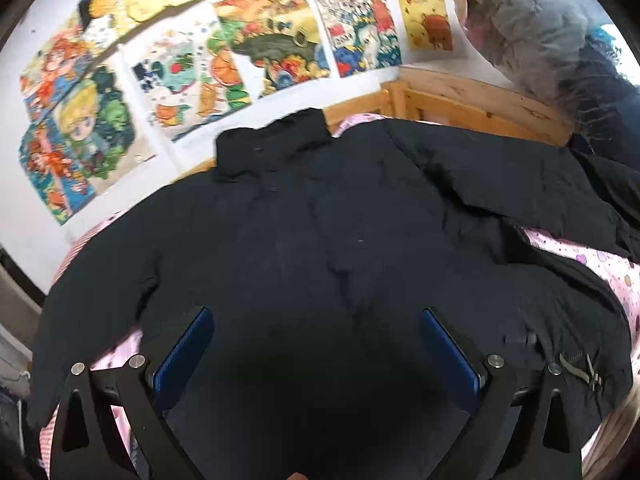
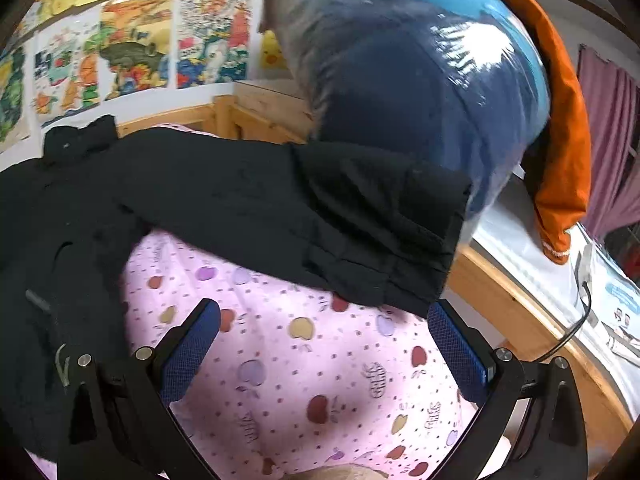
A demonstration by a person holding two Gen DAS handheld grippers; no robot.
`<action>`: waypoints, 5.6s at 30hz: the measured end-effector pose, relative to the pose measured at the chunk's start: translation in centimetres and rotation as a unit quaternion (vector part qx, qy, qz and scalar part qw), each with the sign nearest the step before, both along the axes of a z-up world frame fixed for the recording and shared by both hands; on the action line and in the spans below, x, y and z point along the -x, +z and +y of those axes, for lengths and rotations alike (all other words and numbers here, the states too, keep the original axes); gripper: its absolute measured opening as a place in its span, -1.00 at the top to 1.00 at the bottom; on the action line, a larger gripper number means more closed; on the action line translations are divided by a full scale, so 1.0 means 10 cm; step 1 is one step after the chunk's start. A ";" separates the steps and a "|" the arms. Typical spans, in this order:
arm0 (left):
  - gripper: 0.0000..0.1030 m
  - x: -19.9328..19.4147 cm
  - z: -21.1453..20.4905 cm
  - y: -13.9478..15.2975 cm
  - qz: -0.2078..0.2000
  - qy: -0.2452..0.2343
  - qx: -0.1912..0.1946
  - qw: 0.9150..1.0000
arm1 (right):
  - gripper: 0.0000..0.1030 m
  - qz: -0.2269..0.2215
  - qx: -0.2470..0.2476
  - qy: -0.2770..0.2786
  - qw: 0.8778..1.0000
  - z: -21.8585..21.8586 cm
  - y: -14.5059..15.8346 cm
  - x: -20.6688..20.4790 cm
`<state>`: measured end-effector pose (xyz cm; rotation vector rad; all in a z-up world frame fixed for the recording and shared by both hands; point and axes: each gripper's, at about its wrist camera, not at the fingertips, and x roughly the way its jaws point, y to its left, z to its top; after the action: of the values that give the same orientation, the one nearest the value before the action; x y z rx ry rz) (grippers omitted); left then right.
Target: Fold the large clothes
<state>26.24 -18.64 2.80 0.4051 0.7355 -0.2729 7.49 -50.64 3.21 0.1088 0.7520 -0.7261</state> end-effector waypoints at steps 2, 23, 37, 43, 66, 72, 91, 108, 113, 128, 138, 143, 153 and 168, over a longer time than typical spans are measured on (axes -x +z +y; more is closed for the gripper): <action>-1.00 -0.11 -0.14 -0.05 0.007 -0.005 -0.005 1.000 | -0.98 -0.001 0.001 -0.006 1.000 -0.04 -0.03 -0.02; -1.00 -1.06 -0.91 -0.35 0.017 0.001 -0.003 1.000 | -0.98 -0.133 -0.067 -0.043 0.988 -0.42 -0.16 -0.07; -1.00 -1.60 -1.39 -0.94 0.127 -0.041 0.057 0.989 | -0.90 -0.274 -0.187 -0.124 0.935 -0.86 -0.59 0.33; -1.00 -1.76 -1.38 -1.27 0.200 -0.031 0.077 0.976 | 0.40 -0.290 -0.190 -0.143 0.927 -0.93 -0.60 0.51; -1.00 -0.74 -0.26 -0.20 0.179 -0.082 0.231 0.953 | 0.88 -0.255 -0.119 0.257 0.924 0.63 0.38 -0.26; -1.00 -0.82 0.30 -0.43 0.244 -0.070 0.371 0.894 | 0.12 -0.173 -0.141 0.351 0.909 1.18 0.27 -0.52; -1.00 -0.27 -1.29 -0.09 0.257 -0.255 0.368 0.856 | -0.58 -0.232 -0.175 0.205 0.934 0.39 -0.33 0.68; 0.79 -0.07 -1.75 -0.20 0.244 -0.198 0.245 0.917 | -0.58 -0.226 -0.184 0.070 0.954 -0.40 -0.40 0.58; 0.85 -0.30 -1.47 0.27 0.244 -0.194 0.298 0.902 | -0.58 -0.241 -0.164 0.102 0.951 -0.18 -0.23 0.48; 0.86 -1.10 0.78 0.85 0.085 0.002 0.237 0.968 | -0.57 -0.222 -0.216 0.252 0.917 0.30 0.56 -1.18; 0.86 -1.63 1.64 -0.08 0.096 0.142 0.159 0.972 | -0.57 -0.079 -0.199 0.274 0.937 0.90 -0.03 -3.01; 0.86 -1.90 1.76 -0.53 0.132 0.175 0.145 0.965 | -0.57 0.006 -0.169 0.282 0.945 1.09 -0.32 -3.45; 0.60 -1.99 1.92 -0.95 0.143 0.200 0.170 0.954 | -0.75 0.097 -0.114 0.280 0.948 1.40 -0.85 -3.63; -0.96 -0.52 3.08 0.09 -0.007 0.272 0.283 0.920 | -0.75 0.029 -0.098 0.398 0.912 2.68 0.16 -3.21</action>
<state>31.46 12.15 3.74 -0.3513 0.6911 0.0519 39.55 -23.88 4.81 -0.0439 0.8382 0.1283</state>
